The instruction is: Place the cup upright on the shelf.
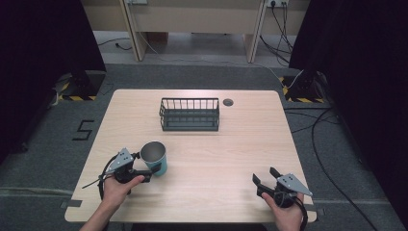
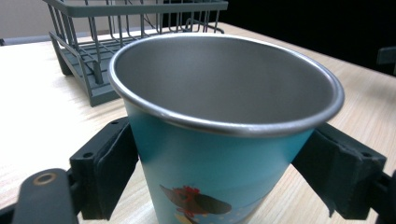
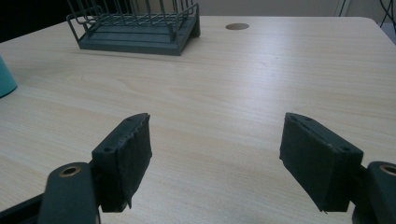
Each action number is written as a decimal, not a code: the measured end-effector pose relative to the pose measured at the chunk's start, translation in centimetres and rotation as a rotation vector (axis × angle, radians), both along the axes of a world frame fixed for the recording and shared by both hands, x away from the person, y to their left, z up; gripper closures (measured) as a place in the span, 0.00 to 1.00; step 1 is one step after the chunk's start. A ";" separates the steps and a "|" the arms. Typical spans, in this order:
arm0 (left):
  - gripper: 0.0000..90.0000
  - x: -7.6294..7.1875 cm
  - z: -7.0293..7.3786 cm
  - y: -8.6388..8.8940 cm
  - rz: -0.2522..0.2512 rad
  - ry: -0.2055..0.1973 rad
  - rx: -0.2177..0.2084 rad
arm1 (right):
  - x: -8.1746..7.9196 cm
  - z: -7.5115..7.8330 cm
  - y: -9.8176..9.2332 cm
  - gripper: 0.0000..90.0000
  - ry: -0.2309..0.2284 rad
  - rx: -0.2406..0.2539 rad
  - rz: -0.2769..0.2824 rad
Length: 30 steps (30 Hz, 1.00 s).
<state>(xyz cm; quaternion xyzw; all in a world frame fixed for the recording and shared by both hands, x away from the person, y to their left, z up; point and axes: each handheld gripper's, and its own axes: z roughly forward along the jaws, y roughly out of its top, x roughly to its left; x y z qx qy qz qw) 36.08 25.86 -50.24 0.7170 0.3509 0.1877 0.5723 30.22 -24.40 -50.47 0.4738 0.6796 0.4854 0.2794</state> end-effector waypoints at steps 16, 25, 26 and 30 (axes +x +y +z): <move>0.17 -0.1 0.5 0.0 -0.004 -0.034 -0.030 | 0.1 -0.1 0.0 0.29 0.003 -0.002 -0.003; 0.17 -0.3 1.3 0.1 0.001 -0.061 -0.044 | 0.1 0.0 0.0 0.29 -0.001 -0.005 -0.006; 0.17 -0.3 1.4 0.1 0.002 -0.062 -0.048 | 0.1 0.0 0.0 0.29 0.003 -0.001 -0.007; 0.17 -0.2 1.6 0.3 0.003 -0.065 -0.055 | 0.1 0.0 0.0 0.29 -0.001 -0.004 -0.006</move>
